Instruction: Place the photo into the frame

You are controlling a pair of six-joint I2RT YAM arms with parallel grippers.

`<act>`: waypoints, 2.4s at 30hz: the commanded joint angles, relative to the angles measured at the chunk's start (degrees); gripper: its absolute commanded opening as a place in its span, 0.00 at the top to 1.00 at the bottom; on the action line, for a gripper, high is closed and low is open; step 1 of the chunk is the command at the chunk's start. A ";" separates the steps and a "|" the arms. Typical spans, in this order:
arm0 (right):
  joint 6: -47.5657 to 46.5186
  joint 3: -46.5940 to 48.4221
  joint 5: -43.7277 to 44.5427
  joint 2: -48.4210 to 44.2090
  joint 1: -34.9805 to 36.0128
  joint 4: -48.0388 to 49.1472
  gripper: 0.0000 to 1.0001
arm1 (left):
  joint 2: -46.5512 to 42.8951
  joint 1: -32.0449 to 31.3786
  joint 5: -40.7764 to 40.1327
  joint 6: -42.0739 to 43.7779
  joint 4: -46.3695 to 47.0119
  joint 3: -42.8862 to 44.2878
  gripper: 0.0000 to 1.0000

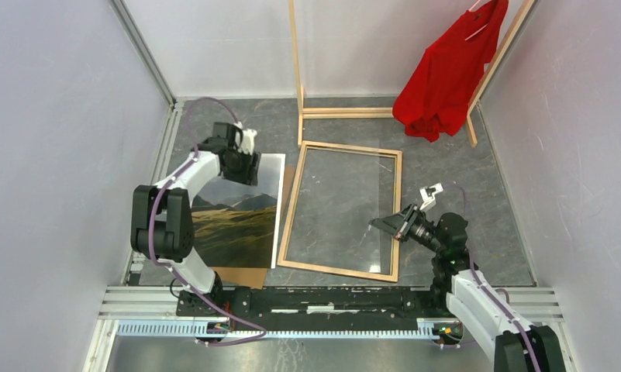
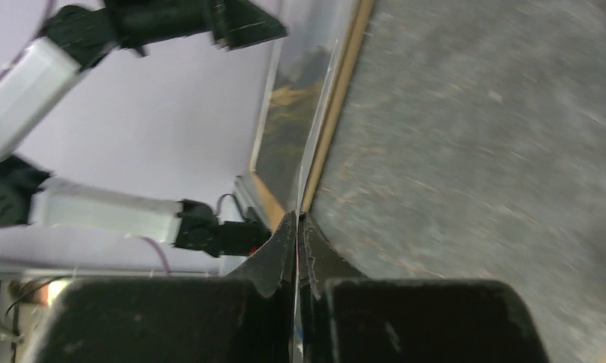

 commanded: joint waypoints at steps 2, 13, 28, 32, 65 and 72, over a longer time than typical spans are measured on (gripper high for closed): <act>-8.22 -6.60 5.78 1.96 0.05 -2.99 0.90 | -1.45 -7.47 -2.80 1.81 5.03 -8.60 0.36; -24.94 1.47 11.78 9.49 0.06 -21.67 0.14 | 0.88 -12.44 -8.01 1.56 6.91 -8.42 0.38; -32.37 13.81 19.53 24.04 0.53 -25.62 0.09 | 0.83 -13.13 -8.28 1.33 7.24 -8.02 0.39; -32.95 16.68 22.00 27.59 1.62 -25.74 0.09 | 0.37 -13.69 -7.95 1.04 6.84 -7.32 0.40; -14.09 8.92 12.18 33.42 6.22 -1.93 0.11 | 4.20 -15.28 -17.31 0.28 8.03 -5.59 0.42; -26.56 17.57 24.71 30.16 6.66 -27.82 0.12 | 4.06 -15.32 -21.76 1.01 8.76 -6.04 0.44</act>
